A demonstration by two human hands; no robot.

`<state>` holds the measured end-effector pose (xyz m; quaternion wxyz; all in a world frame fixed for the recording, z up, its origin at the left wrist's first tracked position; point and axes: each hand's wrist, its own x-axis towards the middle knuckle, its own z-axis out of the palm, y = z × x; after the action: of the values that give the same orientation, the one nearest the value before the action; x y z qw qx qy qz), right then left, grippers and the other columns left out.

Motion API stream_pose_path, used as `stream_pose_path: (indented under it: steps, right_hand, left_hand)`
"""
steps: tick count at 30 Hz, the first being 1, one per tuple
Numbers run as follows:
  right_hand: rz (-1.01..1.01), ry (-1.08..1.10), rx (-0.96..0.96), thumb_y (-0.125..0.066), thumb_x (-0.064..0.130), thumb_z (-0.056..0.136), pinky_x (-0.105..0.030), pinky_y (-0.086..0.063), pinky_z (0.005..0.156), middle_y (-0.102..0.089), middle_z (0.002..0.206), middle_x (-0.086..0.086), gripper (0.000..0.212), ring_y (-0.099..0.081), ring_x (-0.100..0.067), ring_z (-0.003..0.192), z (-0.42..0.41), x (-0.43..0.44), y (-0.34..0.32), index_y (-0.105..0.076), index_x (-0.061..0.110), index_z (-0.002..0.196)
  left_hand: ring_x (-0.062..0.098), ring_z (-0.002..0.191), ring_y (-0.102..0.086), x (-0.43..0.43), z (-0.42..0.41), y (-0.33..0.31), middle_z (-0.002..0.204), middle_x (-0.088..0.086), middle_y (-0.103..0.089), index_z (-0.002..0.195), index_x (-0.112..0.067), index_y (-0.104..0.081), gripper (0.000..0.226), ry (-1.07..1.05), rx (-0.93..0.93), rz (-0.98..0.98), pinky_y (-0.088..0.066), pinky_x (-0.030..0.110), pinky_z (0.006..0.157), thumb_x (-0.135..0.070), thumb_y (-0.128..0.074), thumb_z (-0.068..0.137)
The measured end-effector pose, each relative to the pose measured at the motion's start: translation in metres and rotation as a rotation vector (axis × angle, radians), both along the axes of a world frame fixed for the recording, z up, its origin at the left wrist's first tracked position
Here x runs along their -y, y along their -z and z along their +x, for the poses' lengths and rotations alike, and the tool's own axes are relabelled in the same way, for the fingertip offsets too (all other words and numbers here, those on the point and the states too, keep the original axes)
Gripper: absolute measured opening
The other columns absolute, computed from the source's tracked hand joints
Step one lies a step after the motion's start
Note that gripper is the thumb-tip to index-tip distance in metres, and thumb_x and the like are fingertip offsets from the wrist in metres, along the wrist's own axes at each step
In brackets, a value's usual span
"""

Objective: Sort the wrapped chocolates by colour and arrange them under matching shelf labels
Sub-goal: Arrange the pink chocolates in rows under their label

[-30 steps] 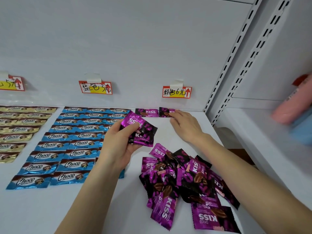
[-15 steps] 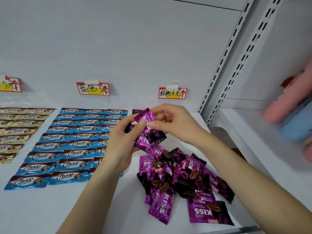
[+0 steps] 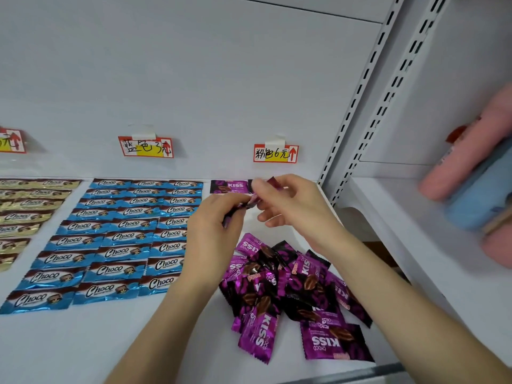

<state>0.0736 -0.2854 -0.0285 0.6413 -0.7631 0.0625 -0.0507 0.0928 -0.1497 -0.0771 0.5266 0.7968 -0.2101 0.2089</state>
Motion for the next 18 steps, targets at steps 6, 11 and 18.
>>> stream_pose_path:
  steps: [6,11,18]
  right_hand:
    - [0.105,0.217,0.04,-0.048,-0.006,0.088,-0.018,-0.052,0.054,-0.061,0.086,-0.01,0.02,-0.065,-0.008,0.057,0.022,0.047,0.011,-0.055,0.013,0.088]
    - [-0.344,0.344,-0.089,-0.045,-0.004,0.087,-0.02,-0.043,0.061,-0.06,0.105,-0.014,0.023,-0.059,-0.018,0.081,0.055,0.1,0.049,-0.055,0.009,0.104]
    - [-0.963,0.275,-0.068,-0.047,0.011,0.092,-0.035,-0.042,0.082,-0.06,0.113,-0.014,0.028,-0.052,-0.029,0.104,0.072,0.115,0.079,-0.059,0.009,0.116]
  left_hand:
    - [0.005,0.081,-0.069,-0.003,0.006,-0.01,0.095,0.006,-0.067,0.106,-0.019,-0.054,0.029,0.164,-0.635,-0.601,-0.053,0.016,0.059,0.005,-0.046,0.092]
    - [0.016,0.091,-0.07,-0.001,0.007,-0.02,0.106,0.015,-0.065,0.117,-0.003,-0.046,0.027,0.211,-0.821,-0.927,-0.057,0.024,0.064,0.005,-0.049,0.092]
    - [0.017,0.077,-0.072,-0.002,0.003,-0.022,0.086,0.01,-0.07,0.092,-0.008,-0.059,0.014,0.185,-0.821,-0.9,-0.056,0.023,0.057,0.004,-0.053,0.088]
